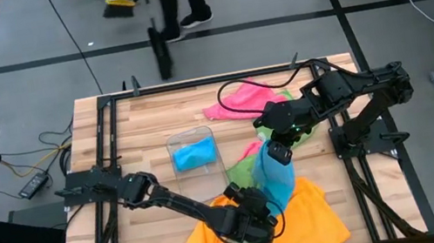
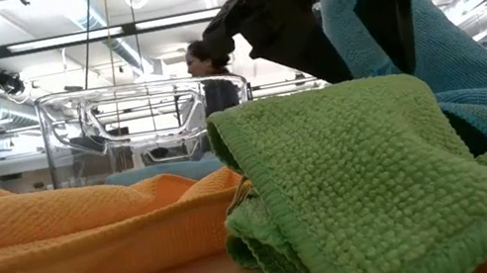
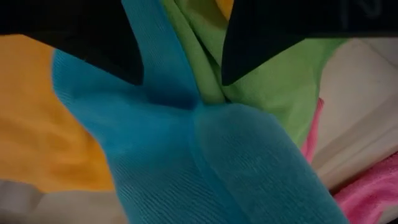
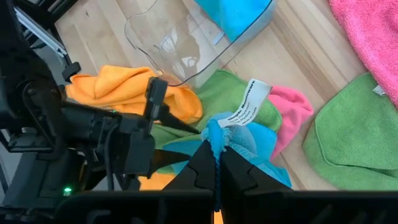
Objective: Fold microfiber towels
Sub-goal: Fold the blue towel
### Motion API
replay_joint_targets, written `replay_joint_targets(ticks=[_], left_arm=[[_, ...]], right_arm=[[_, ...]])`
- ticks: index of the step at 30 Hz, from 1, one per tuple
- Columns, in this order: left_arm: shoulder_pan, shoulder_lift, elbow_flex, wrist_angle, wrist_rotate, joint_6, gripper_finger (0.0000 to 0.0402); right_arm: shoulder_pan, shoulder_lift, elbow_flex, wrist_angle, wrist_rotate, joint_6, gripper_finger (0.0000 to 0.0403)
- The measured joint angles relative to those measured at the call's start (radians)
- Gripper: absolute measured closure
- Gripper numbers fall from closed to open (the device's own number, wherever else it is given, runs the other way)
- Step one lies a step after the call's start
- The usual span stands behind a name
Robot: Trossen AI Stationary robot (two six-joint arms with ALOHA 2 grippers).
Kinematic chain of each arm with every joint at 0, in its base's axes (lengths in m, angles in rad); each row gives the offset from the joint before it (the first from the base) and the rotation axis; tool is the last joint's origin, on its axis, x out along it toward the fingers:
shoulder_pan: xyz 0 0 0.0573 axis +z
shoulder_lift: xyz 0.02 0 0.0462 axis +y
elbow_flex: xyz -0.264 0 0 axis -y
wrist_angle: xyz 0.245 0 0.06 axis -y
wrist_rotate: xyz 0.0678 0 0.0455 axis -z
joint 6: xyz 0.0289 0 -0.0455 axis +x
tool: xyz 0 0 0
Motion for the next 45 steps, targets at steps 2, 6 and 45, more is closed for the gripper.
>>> replay_joint_targets(ticks=[2, 6, 45], left_arm=[[0.012, -0.001, -0.008, 0.014, -0.004, 0.000, 0.0165], [0.033, 0.008, -0.010, 0.045, -0.006, 0.024, 0.0167], [0.001, -0.130, 0.184, -0.281, 0.202, 0.285, 0.0397]], right_arm=[[0.000, 0.000, 0.000, 0.000, 0.000, 0.000, 0.0397], [0.000, 0.000, 0.000, 0.000, 0.000, 0.000, 0.0397], [0.030, -0.032, 0.000, -0.057, -0.047, -0.268, 0.0397]])
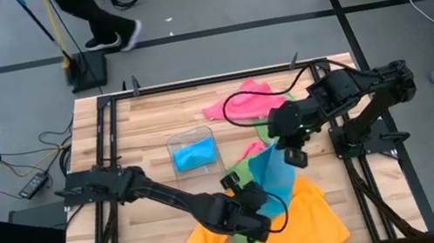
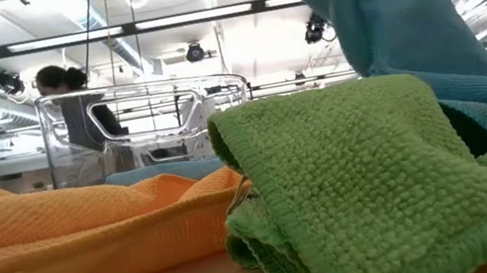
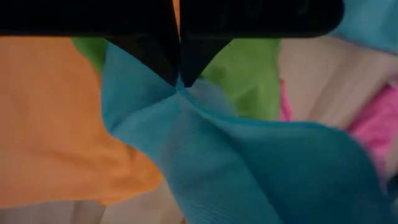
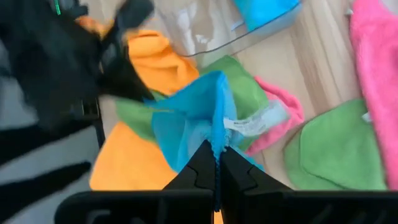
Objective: Fold microfiber towels
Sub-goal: Fold the blue towel
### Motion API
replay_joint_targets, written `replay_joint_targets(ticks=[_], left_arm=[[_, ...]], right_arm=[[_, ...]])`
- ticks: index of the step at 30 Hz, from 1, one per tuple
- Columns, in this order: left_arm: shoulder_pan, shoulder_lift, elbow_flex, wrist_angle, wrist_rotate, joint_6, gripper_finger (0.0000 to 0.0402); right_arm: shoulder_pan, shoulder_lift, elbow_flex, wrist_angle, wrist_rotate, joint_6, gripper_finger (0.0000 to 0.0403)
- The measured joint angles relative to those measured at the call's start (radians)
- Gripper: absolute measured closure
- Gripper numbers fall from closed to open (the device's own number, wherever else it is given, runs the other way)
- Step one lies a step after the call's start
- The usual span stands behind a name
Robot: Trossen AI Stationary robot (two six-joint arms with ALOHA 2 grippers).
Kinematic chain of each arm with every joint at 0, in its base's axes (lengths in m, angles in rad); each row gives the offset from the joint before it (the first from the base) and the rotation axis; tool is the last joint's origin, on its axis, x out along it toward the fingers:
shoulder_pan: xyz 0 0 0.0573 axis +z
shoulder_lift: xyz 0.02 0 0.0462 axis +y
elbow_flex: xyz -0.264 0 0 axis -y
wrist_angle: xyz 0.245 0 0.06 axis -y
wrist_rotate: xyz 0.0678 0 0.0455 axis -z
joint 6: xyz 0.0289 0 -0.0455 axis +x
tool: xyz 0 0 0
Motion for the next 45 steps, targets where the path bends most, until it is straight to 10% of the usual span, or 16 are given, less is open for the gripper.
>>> replay_joint_targets(ticks=[13, 30, 45], left_arm=[[0.054, -0.208, 0.006, -0.075, 0.064, 0.258, 0.0396], [0.210, -0.423, 0.006, 0.064, 0.199, 0.573, 0.0397], [0.391, -0.491, 0.011, 0.126, 0.225, 0.782, 0.0398]], right_arm=[[0.098, -0.113, 0.000, -0.056, -0.002, -0.235, 0.0397], [0.117, -0.234, 0.008, -0.113, -0.099, -0.103, 0.0397], [-0.015, -0.260, 0.214, -0.145, 0.030, -0.337, 0.0397]])
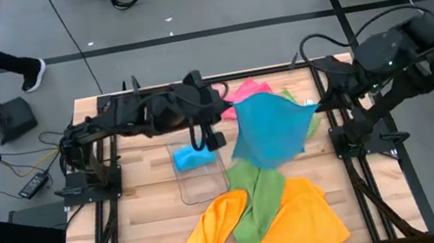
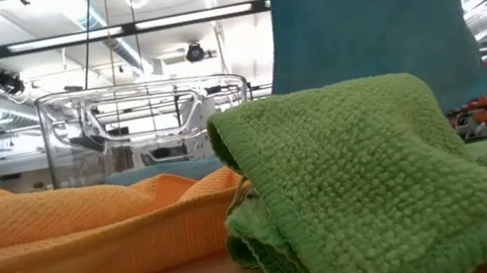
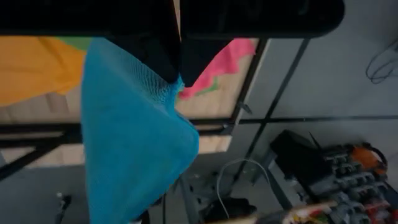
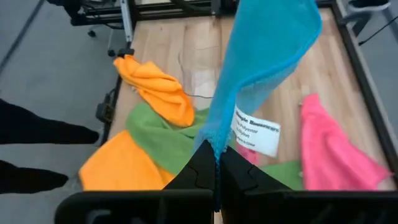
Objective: Fold microfiber towels
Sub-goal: Fold the blue towel
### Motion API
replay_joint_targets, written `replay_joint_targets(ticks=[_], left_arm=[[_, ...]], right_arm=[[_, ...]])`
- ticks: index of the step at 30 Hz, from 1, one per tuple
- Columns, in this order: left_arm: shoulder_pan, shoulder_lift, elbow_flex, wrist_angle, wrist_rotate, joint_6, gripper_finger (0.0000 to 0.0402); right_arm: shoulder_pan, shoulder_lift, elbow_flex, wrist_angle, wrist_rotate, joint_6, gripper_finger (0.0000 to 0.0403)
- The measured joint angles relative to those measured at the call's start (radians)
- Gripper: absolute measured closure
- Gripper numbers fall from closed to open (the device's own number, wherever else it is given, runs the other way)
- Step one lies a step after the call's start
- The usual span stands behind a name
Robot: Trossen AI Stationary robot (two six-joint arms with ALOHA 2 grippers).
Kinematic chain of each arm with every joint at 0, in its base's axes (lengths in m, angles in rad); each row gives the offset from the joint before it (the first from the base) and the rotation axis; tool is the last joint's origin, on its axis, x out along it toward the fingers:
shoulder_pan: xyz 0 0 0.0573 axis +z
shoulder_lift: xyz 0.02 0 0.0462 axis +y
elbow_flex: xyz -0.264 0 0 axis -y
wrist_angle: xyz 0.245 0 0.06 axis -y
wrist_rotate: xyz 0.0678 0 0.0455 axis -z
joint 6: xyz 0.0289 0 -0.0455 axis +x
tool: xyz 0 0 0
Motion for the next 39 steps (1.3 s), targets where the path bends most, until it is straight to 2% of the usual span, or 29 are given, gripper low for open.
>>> replay_joint_targets(ticks=[4, 8, 13, 16, 25, 31, 39], left_arm=[[0.004, -0.013, 0.000, 0.002, 0.018, 0.000, 0.0395], [-0.043, -0.011, 0.000, -0.017, 0.052, -0.016, 0.0398], [-0.128, 0.001, 0.000, -0.038, 0.125, -0.085, 0.0393], [-0.183, 0.017, 0.000, -0.074, 0.143, -0.126, 0.0396], [-0.319, 0.078, -0.059, -0.087, 0.225, -0.286, 0.0393], [-0.373, 0.179, -0.060, -0.040, 0.289, -0.350, 0.0393], [-0.418, 0.294, -0.060, 0.073, 0.374, -0.467, 0.0397]], right_arm=[[-0.015, 0.002, -0.020, 0.000, -0.008, -0.019, 0.0397], [0.019, 0.014, -0.083, 0.000, -0.076, 0.030, 0.0397], [0.133, 0.015, -0.219, 0.001, -0.164, 0.142, 0.0397], [0.219, 0.018, -0.310, 0.014, -0.177, 0.207, 0.0397], [0.449, 0.024, -0.567, 0.232, -0.238, 0.408, 0.0397], [0.534, 0.044, -0.690, 0.389, -0.242, 0.507, 0.0397], [0.622, 0.110, -0.771, 0.465, -0.284, 0.585, 0.0397]])
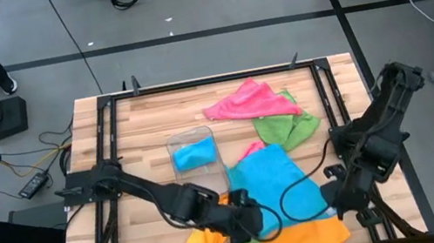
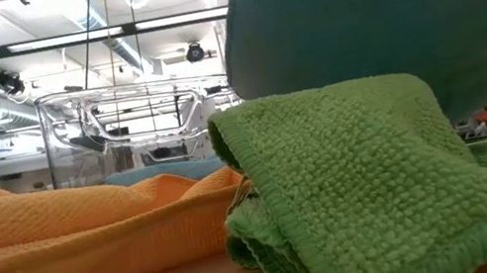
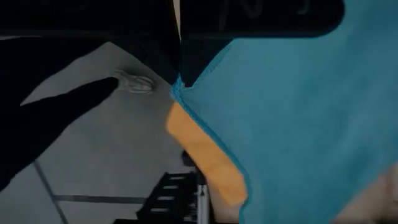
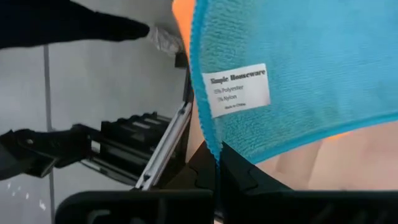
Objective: Fold microfiber towels
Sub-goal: Fold the blue towel
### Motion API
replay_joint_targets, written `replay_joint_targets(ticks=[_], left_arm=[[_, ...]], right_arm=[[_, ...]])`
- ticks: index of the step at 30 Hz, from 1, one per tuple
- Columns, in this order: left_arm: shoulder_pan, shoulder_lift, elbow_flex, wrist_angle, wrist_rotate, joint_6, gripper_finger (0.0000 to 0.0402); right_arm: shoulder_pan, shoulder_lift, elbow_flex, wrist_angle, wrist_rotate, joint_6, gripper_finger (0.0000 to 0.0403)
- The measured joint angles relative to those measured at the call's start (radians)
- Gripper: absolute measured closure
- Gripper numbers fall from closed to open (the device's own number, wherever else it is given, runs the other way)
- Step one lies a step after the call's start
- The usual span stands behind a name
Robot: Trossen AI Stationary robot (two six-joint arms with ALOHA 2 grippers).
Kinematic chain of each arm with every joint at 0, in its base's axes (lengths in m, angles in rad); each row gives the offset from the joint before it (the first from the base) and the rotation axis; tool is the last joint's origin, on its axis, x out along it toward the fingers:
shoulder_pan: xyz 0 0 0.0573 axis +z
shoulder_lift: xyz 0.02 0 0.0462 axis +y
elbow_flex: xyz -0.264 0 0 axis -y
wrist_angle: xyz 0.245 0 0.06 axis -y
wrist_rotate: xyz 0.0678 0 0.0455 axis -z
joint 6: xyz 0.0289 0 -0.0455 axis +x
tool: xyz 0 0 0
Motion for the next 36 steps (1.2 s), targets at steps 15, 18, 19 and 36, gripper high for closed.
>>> replay_joint_targets(ticks=[15, 18, 19, 36], left_arm=[[-0.094, 0.102, 0.000, 0.236, 0.023, -0.197, 0.0390], [-0.108, 0.119, 0.000, 0.275, 0.006, -0.225, 0.0393], [-0.114, 0.119, 0.000, 0.278, 0.001, -0.238, 0.0395], [-0.179, 0.153, 0.000, 0.319, -0.081, -0.343, 0.0388]], right_arm=[[0.153, 0.056, -0.001, 0.136, -0.062, 0.155, 0.0397], [0.180, 0.057, -0.001, 0.163, -0.045, 0.209, 0.0397], [0.186, 0.057, -0.001, 0.171, -0.039, 0.224, 0.0397], [0.208, 0.056, -0.040, 0.195, 0.059, 0.241, 0.0397]])
